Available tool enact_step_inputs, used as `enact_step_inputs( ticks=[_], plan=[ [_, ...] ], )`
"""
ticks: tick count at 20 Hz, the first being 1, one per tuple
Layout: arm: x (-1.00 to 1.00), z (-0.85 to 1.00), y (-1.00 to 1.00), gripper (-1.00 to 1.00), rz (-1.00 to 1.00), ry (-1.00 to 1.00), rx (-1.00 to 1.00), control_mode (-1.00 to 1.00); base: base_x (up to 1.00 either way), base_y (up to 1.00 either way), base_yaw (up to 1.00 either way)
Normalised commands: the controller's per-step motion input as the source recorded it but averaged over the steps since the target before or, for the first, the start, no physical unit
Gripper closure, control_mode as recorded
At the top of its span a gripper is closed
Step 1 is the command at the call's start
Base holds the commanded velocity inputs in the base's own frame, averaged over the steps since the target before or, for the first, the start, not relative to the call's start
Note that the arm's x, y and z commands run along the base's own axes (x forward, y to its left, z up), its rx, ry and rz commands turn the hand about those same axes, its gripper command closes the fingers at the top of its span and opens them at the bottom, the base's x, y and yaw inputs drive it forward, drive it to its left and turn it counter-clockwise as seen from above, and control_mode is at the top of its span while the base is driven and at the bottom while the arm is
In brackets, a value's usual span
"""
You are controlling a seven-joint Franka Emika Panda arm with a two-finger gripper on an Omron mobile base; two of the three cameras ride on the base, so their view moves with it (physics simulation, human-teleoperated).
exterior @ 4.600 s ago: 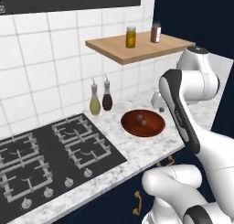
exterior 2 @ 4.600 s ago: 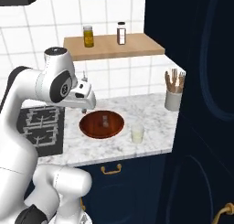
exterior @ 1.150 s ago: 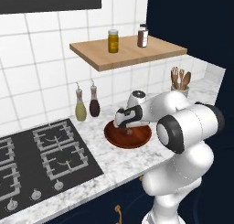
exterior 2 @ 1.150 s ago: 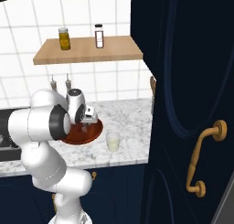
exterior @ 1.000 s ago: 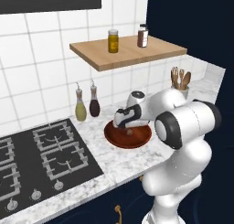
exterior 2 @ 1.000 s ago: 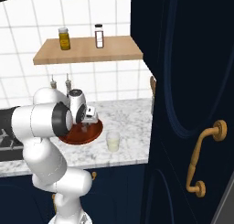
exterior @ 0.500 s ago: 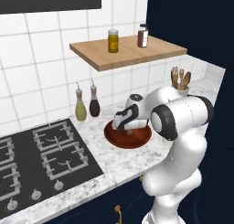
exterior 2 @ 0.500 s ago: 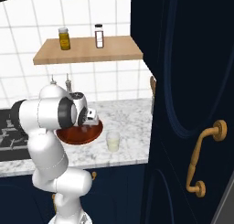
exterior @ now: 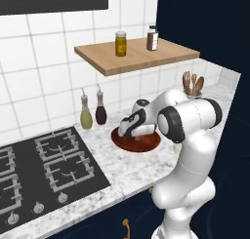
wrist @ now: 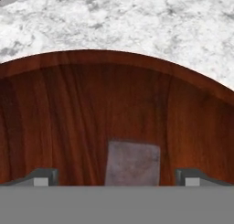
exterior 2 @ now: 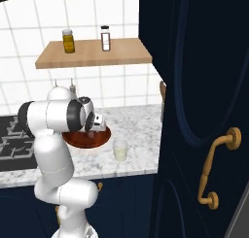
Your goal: Grab a lemon wedge from the fridge and one ice cube from the ice bowl, and put them in the glass of lemonade.
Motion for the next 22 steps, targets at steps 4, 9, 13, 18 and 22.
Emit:
enact_step_inputs(
  ticks=[4, 9, 13, 18, 22],
  plan=[
    [0.06, -0.08, 0.08, 1.00, 0.00, 0.00, 0.00, -1.00, 0.00, 0.00, 0.00],
    [0.00, -0.04, 0.05, 1.00, 0.00, 0.00, 0.00, -1.00, 0.00, 0.00, 0.00],
    [-0.01, 0.00, 0.03, 1.00, 0.00, 0.00, 0.00, -1.00, 0.00, 0.00, 0.00],
    [-0.38, 0.55, 0.00, 1.00, 0.00, -0.08, 0.00, -1.00, 0.00, 0.00, 0.00],
    [-0.68, 0.91, -0.09, 1.00, 0.00, -0.04, 0.00, -1.00, 0.00, 0.00, 0.00]
  ],
)
